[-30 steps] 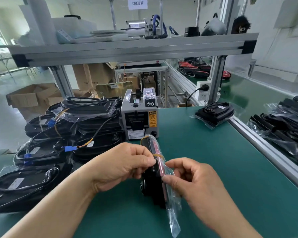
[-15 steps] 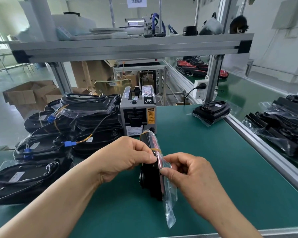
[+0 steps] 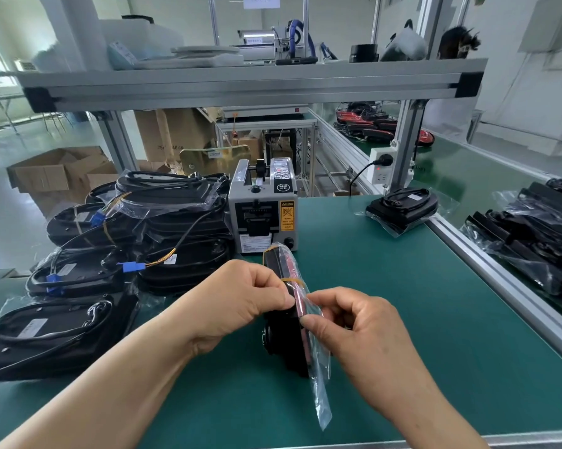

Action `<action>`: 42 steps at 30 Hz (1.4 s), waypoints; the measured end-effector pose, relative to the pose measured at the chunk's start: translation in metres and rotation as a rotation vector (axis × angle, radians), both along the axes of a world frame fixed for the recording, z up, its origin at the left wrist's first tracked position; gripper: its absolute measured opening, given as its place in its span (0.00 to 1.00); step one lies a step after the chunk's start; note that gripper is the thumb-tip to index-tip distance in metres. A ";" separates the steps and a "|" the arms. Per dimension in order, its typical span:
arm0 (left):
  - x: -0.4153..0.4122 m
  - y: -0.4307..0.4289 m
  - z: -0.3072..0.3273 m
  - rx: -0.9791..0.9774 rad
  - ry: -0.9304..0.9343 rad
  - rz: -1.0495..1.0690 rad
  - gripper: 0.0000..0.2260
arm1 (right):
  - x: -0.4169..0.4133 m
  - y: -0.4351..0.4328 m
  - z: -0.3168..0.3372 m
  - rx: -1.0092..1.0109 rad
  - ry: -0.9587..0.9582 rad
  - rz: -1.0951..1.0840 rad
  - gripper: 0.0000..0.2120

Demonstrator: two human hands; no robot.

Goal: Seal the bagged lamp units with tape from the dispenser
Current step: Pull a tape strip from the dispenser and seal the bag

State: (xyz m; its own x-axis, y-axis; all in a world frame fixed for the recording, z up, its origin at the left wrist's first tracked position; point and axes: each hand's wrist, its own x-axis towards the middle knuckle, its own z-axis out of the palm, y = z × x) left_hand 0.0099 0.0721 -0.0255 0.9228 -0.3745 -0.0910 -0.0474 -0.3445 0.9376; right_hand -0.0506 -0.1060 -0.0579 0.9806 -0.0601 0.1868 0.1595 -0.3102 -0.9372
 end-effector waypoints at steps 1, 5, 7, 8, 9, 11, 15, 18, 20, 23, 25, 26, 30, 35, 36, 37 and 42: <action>-0.001 0.000 -0.002 -0.012 -0.004 0.013 0.06 | 0.000 0.000 0.000 -0.005 -0.003 -0.001 0.06; -0.004 0.000 -0.007 -0.017 -0.037 0.058 0.07 | -0.001 0.001 -0.002 -0.011 -0.004 -0.002 0.06; -0.005 -0.001 -0.008 -0.002 -0.055 0.076 0.06 | -0.001 0.001 -0.002 -0.014 -0.005 -0.001 0.06; -0.006 -0.001 -0.008 0.006 -0.065 0.083 0.06 | -0.001 0.002 -0.002 -0.013 -0.005 -0.001 0.06; -0.006 -0.001 -0.009 0.014 -0.075 0.087 0.06 | -0.001 0.002 -0.001 -0.009 -0.005 -0.001 0.06; -0.007 -0.001 -0.010 0.029 -0.104 0.097 0.07 | -0.002 0.002 -0.001 -0.004 -0.002 0.001 0.07; -0.010 -0.002 -0.014 0.047 -0.153 0.109 0.07 | -0.003 0.002 -0.002 0.000 0.007 -0.001 0.07; -0.015 -0.003 -0.020 0.038 -0.187 0.144 0.07 | -0.004 0.001 -0.002 0.013 0.015 -0.002 0.07; -0.017 -0.006 -0.025 0.012 -0.179 0.223 0.09 | -0.004 0.000 -0.002 0.018 0.016 -0.004 0.07; -0.019 -0.014 -0.028 -0.118 -0.053 0.326 0.17 | -0.004 -0.002 -0.002 0.032 0.012 -0.006 0.07; -0.019 -0.022 -0.031 -0.198 0.001 0.368 0.12 | -0.003 -0.002 -0.001 0.038 0.011 -0.005 0.07; -0.019 -0.026 -0.032 -0.229 0.012 0.393 0.09 | -0.002 -0.002 -0.001 0.037 0.013 -0.004 0.07; -0.021 -0.027 -0.034 -0.277 0.015 0.367 0.15 | -0.004 -0.005 -0.002 0.029 0.021 -0.011 0.06; -0.024 -0.018 -0.033 -0.270 0.022 0.252 0.25 | -0.005 -0.010 0.002 0.035 0.082 0.041 0.05; -0.023 -0.017 -0.033 -0.267 0.022 0.246 0.25 | -0.004 -0.012 0.007 0.040 0.094 0.067 0.05; -0.022 -0.016 -0.033 -0.259 0.022 0.243 0.25 | -0.001 -0.013 0.012 0.029 0.083 0.081 0.08; -0.019 -0.018 -0.033 -0.213 -0.014 0.229 0.20 | 0.054 -0.001 0.032 -0.253 0.025 -0.121 0.17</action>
